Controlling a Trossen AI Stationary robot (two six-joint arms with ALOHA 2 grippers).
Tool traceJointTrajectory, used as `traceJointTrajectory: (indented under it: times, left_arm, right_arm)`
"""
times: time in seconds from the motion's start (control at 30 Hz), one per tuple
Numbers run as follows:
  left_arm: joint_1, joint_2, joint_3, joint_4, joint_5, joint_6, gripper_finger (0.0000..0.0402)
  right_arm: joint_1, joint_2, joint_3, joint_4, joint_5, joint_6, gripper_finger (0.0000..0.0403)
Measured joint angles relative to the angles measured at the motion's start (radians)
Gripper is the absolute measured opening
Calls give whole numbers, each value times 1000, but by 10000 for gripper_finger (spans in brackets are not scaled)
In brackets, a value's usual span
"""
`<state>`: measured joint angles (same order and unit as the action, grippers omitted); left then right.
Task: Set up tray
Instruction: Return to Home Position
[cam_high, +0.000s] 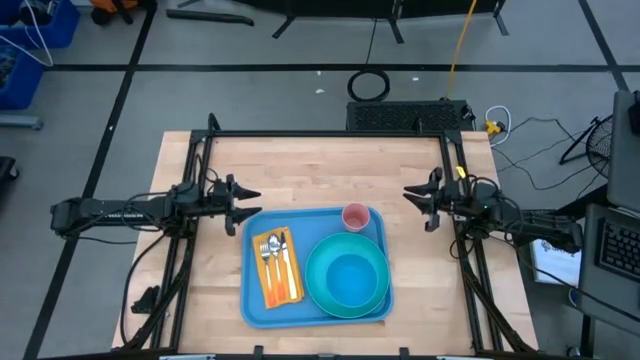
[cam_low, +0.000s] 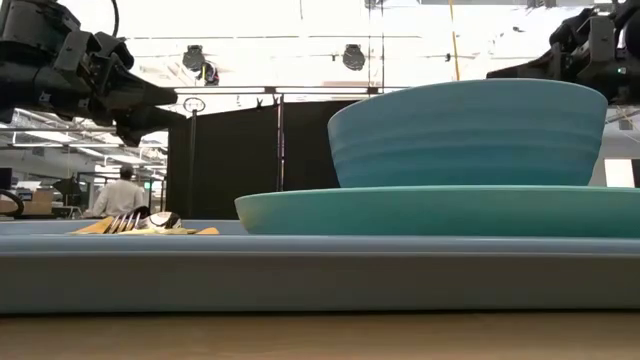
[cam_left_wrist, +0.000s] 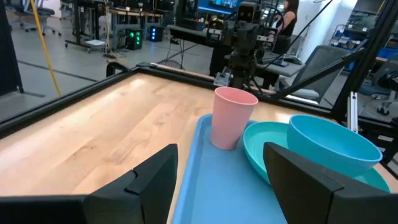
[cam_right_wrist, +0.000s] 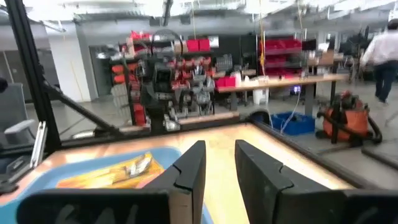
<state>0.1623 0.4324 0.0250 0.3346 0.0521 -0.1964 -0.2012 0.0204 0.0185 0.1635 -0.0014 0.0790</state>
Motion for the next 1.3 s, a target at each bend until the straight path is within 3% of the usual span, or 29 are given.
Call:
traceJointTrajectory:
  times: [1.3]
  left_arm:
    - [0, 0, 0, 6, -1, -1, 241]
  right_arm:
    - [0, 0, -3, -25, 0, 14, 77]
